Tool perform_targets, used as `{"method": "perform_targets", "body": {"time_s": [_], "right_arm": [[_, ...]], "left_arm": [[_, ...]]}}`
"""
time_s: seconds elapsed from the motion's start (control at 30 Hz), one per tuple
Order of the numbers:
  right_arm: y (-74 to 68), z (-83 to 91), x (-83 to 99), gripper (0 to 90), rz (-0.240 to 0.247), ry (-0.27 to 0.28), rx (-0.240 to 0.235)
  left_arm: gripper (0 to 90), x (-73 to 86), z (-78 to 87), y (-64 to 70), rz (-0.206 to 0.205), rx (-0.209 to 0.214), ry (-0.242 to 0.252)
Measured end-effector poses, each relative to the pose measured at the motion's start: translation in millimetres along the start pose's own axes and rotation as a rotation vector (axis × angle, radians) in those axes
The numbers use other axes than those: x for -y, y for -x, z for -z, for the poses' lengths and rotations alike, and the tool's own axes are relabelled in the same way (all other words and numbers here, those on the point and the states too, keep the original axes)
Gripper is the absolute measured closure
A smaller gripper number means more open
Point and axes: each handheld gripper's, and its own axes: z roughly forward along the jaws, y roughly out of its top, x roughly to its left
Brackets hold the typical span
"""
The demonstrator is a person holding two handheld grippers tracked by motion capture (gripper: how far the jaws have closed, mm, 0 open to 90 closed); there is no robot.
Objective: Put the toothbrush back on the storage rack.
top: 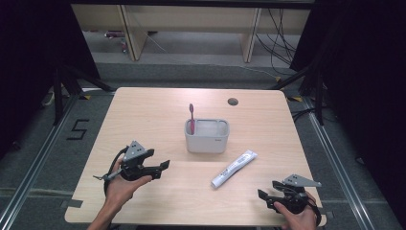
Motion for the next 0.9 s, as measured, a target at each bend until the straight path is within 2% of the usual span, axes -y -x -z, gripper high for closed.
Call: {"method": "perform_targets", "body": {"time_s": [0.07, 0.1, 0.13, 0.17, 0.27, 0.3, 0.43, 0.53, 0.57, 0.73, 0.87, 0.9], "right_arm": [[0.2, 0.1, -0.1, 27.7, -0.001, 0.002, -0.001], [-2.1, -0.1, 0.3, 27.7, -0.040, -0.009, -0.019], [-2.2, -0.6, 0.4, 27.7, -0.044, -0.014, -0.013], [0.5, -1.8, 0.5, 27.7, -0.010, -0.002, 0.000], [1.1, -0.8, 0.2, 27.7, -0.004, 0.005, -0.006], [-0.9, -0.1, 0.4, 27.7, -0.032, -0.007, -0.012], [-1.8, 0.3, 0.5, 27.7, -0.050, -0.016, -0.016], [-0.7, 0.3, 0.2, 28.1, -0.032, -0.012, -0.010], [1.5, 0.2, 0.0, 28.1, 0.001, 0.000, -0.004], [1.9, -0.5, 0.7, 28.1, -0.015, 0.014, -0.028], [2.0, 0.0, 0.4, 28.1, -0.007, 0.012, -0.016], [2.1, -0.1, 0.9, 28.1, -0.015, 0.012, -0.031]], "left_arm": [[25.5, 5.9, 1.2, -1.5, -0.001, -0.009, -0.006], [25.5, 8.0, 1.9, -1.8, 0.001, -0.010, -0.011], [25.4, 10.0, 1.9, -2.4, 0.000, -0.007, -0.008], [25.5, 11.5, 2.3, -2.3, 0.003, -0.012, -0.011], [25.5, 13.5, 3.0, -3.2, 0.005, -0.018, -0.009], [25.5, 14.4, 3.2, -3.4, 0.002, -0.018, -0.014], [25.5, 19.2, 3.9, -1.7, -0.001, -0.013, -0.024], [25.4, 23.8, 4.6, 0.4, -0.007, -0.010, -0.034], [25.2, 25.5, 4.5, 0.9, -0.007, -0.001, -0.036], [22.9, 33.2, 5.7, 4.8, -0.008, -0.001, -0.049], [20.7, 39.6, 6.8, 6.3, -0.002, 0.000, -0.061], [20.3, 41.9, 7.5, 7.5, 0.001, -0.006, -0.069]]}}
